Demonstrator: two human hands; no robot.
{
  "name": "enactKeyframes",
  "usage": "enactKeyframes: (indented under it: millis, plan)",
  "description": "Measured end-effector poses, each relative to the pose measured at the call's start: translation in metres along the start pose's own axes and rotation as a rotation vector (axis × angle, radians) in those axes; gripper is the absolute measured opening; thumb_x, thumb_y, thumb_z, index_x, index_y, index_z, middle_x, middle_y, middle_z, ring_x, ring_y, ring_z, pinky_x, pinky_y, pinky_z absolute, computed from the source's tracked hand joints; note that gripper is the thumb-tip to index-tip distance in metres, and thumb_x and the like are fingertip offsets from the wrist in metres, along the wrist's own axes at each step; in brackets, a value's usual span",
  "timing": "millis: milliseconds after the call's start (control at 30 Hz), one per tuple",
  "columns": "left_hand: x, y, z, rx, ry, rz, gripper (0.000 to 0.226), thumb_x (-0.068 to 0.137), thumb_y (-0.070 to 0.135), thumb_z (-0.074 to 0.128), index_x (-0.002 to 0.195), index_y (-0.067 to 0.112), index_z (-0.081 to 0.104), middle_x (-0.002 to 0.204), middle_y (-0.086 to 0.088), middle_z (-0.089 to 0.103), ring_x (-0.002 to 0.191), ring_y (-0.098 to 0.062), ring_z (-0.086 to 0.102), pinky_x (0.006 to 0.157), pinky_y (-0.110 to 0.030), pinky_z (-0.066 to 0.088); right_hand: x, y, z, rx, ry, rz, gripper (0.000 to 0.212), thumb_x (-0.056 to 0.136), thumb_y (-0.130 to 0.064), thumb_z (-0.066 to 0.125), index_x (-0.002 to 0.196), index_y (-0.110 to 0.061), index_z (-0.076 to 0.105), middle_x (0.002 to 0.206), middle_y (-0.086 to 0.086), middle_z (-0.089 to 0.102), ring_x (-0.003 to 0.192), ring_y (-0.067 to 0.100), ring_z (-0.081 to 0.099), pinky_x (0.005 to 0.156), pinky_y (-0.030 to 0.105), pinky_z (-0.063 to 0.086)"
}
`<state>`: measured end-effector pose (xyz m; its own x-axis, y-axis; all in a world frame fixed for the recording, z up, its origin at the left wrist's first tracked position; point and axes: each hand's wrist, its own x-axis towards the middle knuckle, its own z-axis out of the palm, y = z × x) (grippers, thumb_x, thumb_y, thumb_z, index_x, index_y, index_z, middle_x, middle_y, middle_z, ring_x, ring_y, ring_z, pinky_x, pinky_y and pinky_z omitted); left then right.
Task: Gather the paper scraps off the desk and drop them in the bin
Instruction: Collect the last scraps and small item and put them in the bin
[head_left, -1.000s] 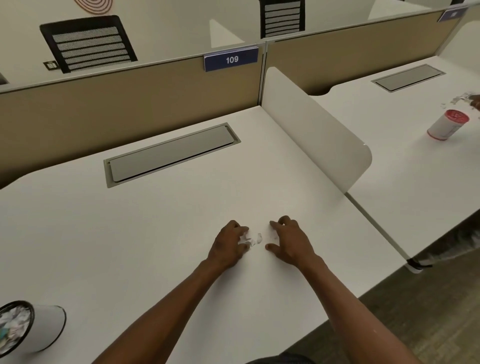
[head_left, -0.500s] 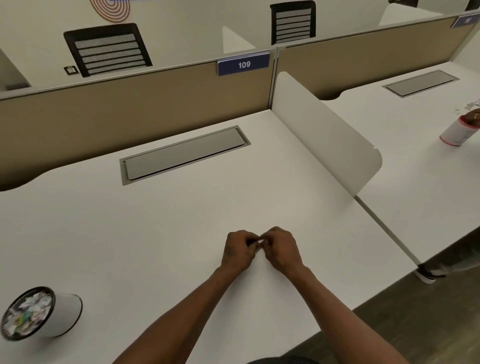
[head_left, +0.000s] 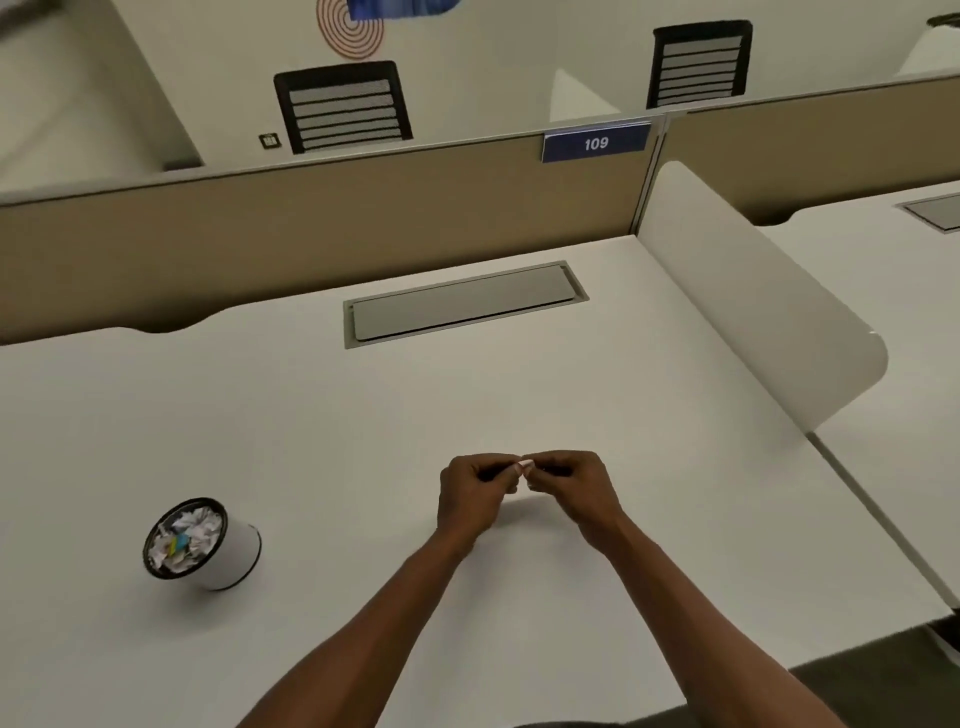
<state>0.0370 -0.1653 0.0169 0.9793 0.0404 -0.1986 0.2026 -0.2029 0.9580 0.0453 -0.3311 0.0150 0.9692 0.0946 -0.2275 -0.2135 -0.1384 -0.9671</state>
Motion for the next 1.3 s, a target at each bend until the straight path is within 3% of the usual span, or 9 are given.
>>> enactKeyframes:
  millis: [100,233,300,533,733,1000,1133,1200,1300]
  plan:
    - [-0.007,0.003,-0.033,-0.099,0.090,-0.016,0.023,0.076,0.052,0.079,0.092,0.035,0.079,0.088,0.012,0.079,0.079,-0.010,0.075,0.080,-0.032,0.061,0.010,-0.022,0.030,0.123,-0.130,-0.033,0.016,0.086,-0.031,0.077,0.098,-0.020,0.080,0.097,0.004,0.079,0.096,0.022,0.075,0.086,0.036,0.060]
    - [-0.022,-0.001,-0.095,-0.158,0.224,-0.037,0.028,0.076,0.049,0.081,0.096,0.029,0.080,0.096,0.007,0.079,0.088,-0.013,0.076,0.090,-0.041,0.060,0.022,-0.046,0.094,0.244,-0.306,-0.018,0.021,0.085,-0.029,0.078,0.101,-0.015,0.080,0.103,0.008,0.078,0.102,0.022,0.073,0.086,0.030,0.058]
    - [-0.062,-0.010,-0.170,-0.226,0.514,-0.047,0.029,0.075,0.048,0.082,0.096,0.028,0.080,0.097,0.006,0.079,0.089,-0.014,0.076,0.091,-0.042,0.059,0.018,-0.067,0.184,0.193,-0.558,0.015,0.018,0.085,-0.025,0.078,0.099,-0.014,0.080,0.102,0.009,0.078,0.101,0.023,0.074,0.086,0.029,0.058]
    - [-0.094,-0.010,-0.231,-0.181,0.716,-0.048,0.015,0.081,0.034,0.080,0.094,0.028,0.080,0.090,0.005,0.079,0.082,-0.015,0.076,0.084,-0.040,0.061,0.013,-0.087,0.264,0.141,-0.646,-0.019,0.015,0.086,-0.019,0.077,0.098,-0.010,0.080,0.098,0.010,0.079,0.096,0.023,0.075,0.085,0.033,0.060]
    - [-0.105,-0.022,-0.263,0.069,0.864,-0.025,0.011,0.082,0.038,0.079,0.093,0.035,0.079,0.085,0.015,0.078,0.080,-0.003,0.073,0.071,-0.020,0.058,0.016,-0.098,0.307,-0.108,-0.630,-0.143,0.014,0.086,-0.025,0.076,0.095,-0.015,0.081,0.091,0.004,0.080,0.086,0.017,0.076,0.084,0.037,0.062]
    - [-0.108,-0.044,-0.292,0.392,0.936,-0.154,0.021,0.085,0.010,0.073,0.104,0.016,0.078,0.101,-0.004,0.077,0.092,-0.020,0.070,0.079,-0.030,0.056,0.013,-0.100,0.345,-0.590,-0.655,-0.516,0.030,0.084,-0.008,0.068,0.113,-0.010,0.075,0.112,0.010,0.076,0.103,0.025,0.070,0.085,0.031,0.054]
    - [-0.113,-0.052,-0.290,0.485,0.973,-0.009,0.023,0.087,0.003,0.067,0.106,0.014,0.075,0.106,-0.005,0.073,0.096,-0.022,0.067,0.078,-0.033,0.058,0.011,-0.091,0.340,-0.607,-0.589,-0.662,0.046,0.081,-0.005,0.065,0.126,-0.009,0.067,0.126,0.011,0.070,0.117,0.026,0.065,0.097,0.031,0.049]
    - [-0.117,-0.056,-0.285,0.579,0.925,0.101,0.025,0.094,0.012,0.062,0.117,0.013,0.070,0.119,-0.004,0.070,0.112,-0.021,0.064,0.090,-0.030,0.054,0.007,-0.088,0.335,-0.610,-0.557,-0.703,0.044,0.084,-0.009,0.058,0.128,-0.010,0.064,0.127,0.009,0.069,0.117,0.027,0.063,0.099,0.034,0.049]
    - [-0.122,-0.067,-0.275,0.809,0.704,0.194,0.039,0.100,0.027,0.047,0.136,0.015,0.057,0.142,0.001,0.057,0.139,-0.016,0.043,0.115,-0.031,0.034,0.003,-0.073,0.326,-0.790,-0.617,-0.918,0.041,0.091,-0.018,0.041,0.128,-0.011,0.057,0.128,0.009,0.065,0.123,0.033,0.056,0.107,0.041,0.043]
